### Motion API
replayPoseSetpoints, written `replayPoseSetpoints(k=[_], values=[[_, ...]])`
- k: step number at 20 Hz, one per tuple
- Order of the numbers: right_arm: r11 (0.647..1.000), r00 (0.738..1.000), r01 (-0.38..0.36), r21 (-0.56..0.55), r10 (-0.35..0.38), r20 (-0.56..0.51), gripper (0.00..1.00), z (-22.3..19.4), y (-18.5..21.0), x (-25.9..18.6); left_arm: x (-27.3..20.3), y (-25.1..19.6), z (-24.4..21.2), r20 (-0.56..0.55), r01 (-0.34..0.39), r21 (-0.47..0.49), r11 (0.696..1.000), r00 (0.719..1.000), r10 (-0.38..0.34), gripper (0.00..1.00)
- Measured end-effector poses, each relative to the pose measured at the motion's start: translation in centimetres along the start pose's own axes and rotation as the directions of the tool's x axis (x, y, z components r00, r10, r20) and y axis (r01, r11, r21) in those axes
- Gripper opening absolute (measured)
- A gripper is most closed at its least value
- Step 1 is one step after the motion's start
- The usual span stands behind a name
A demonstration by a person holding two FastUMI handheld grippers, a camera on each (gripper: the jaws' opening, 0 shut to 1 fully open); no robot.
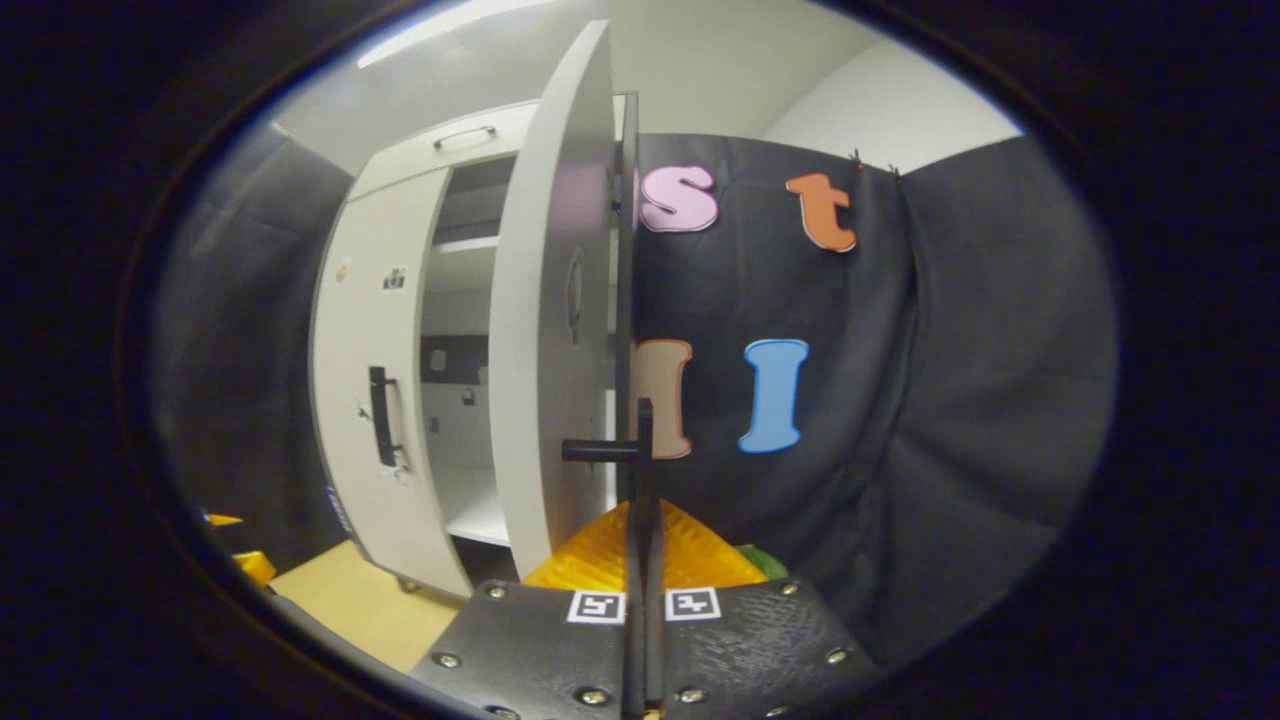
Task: Open the right door of the double-door shoe cabinet with the right hand, and open the left door with the left hand.
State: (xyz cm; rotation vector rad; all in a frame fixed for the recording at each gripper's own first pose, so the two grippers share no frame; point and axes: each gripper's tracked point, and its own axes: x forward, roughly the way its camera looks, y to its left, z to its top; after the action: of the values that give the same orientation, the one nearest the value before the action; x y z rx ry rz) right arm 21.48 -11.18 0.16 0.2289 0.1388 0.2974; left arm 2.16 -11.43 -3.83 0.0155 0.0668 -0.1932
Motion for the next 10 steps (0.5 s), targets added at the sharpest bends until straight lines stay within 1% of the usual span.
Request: replayPoseSetpoints(k=[1, 2, 4, 6, 7, 8, 9, 10], values=[[0.999, 1.0, -0.023, 0.028, 0.023, -0.006, 0.01, 0.0, -0.5, -0.3, 0.3, 0.0, -0.2, -0.005, -0.002, -0.002, 1.0, 1.0, 0.002, 0.96], [1.0, 1.0, -0.025, 0.015, 0.025, 0.001, 0.01, -0.1, -1.0, 0.1, 0.4, 0.1, -0.4, -0.012, -0.009, -0.004, 1.0, 1.0, 0.009, 0.96], [0.998, 1.0, 0.011, -0.066, -0.009, 0.02, 0.01, 0.1, -0.7, 0.2, 0.6, 0.6, -0.8, -0.02, -0.015, -0.005, 1.0, 1.0, 0.015, 0.96], [0.993, 0.999, 0.026, -0.113, -0.023, 0.031, 0.01, 0.0, -0.7, 0.3, 0.9, 1.0, -1.2, -0.029, -0.027, -0.002, 1.0, 0.999, 0.026, 0.96], [0.99, 0.999, 0.045, -0.132, -0.041, 0.035, 0.01, 0.0, -1.1, 0.4, 0.9, 1.3, -1.3, -0.031, -0.032, -0.003, 0.999, 0.999, 0.032, 0.96], [0.988, 0.998, 0.058, -0.145, -0.052, 0.043, 0.01, -0.1, -1.1, 0.0, 1.0, 1.6, -1.4, -0.034, -0.037, -0.006, 0.999, 0.999, 0.037, 0.96], [0.988, 0.998, 0.055, -0.144, -0.049, 0.046, 0.01, -0.1, -0.9, -0.2, 1.2, 1.8, -1.4, -0.036, -0.039, -0.01, 0.999, 0.999, 0.038, 0.96], [0.99, 0.998, 0.052, -0.134, -0.046, 0.049, 0.01, -0.3, -0.8, -0.1, 1.4, 1.8, -1.4, -0.038, -0.033, -0.008, 0.999, 0.999, 0.033, 0.92]])
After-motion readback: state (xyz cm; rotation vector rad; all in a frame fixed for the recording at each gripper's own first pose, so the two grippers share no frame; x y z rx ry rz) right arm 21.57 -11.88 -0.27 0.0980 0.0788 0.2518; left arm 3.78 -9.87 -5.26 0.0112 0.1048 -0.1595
